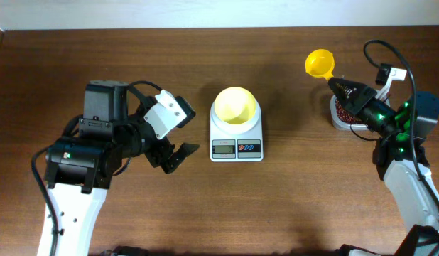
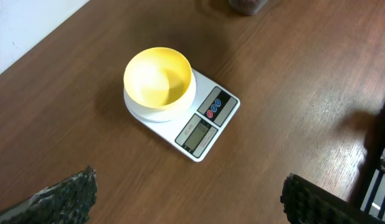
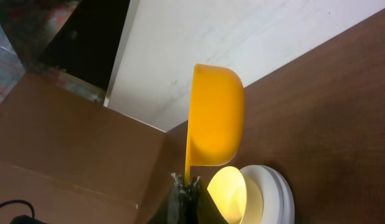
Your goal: Scoop item into bowl and weigh 50g on scale
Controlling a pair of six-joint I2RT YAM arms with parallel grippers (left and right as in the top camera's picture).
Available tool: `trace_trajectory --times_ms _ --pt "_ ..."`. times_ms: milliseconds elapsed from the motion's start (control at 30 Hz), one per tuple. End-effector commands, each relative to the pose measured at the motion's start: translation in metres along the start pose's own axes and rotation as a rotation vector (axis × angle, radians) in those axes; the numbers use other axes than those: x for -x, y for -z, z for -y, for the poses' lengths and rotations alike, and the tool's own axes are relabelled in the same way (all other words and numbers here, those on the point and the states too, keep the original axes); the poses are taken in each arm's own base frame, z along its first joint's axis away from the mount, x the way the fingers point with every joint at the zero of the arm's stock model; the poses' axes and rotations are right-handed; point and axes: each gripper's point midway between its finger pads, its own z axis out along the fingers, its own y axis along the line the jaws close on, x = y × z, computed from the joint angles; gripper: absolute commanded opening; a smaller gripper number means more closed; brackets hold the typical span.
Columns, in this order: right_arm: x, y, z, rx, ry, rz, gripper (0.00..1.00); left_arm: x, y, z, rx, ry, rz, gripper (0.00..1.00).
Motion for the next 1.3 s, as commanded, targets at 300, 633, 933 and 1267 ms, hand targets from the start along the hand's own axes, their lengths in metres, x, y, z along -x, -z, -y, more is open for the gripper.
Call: trace_trajectory --times_ms 300,633,933,1267 --pt "0.007 0.002 -0.011 0.015 0.030 0.015 0.04 -0.022 -0.033 -0.011 -0.067 0.061 -0.106 0.99" --pt "0.007 0.002 -0.011 0.014 0.030 0.016 0.04 -0.027 -0.037 -0.011 -0.082 0.076 -0.126 0.99" --pt "0.007 0.002 -0.011 0.014 0.030 0.016 0.04 -0.031 -0.037 -0.015 -0.056 0.073 -0.148 0.99" --pt "-0.002 0.002 -0.001 -0.017 0.157 -0.015 0.04 -0.031 -0.037 -0.016 -0.053 0.073 -0.150 0.99"
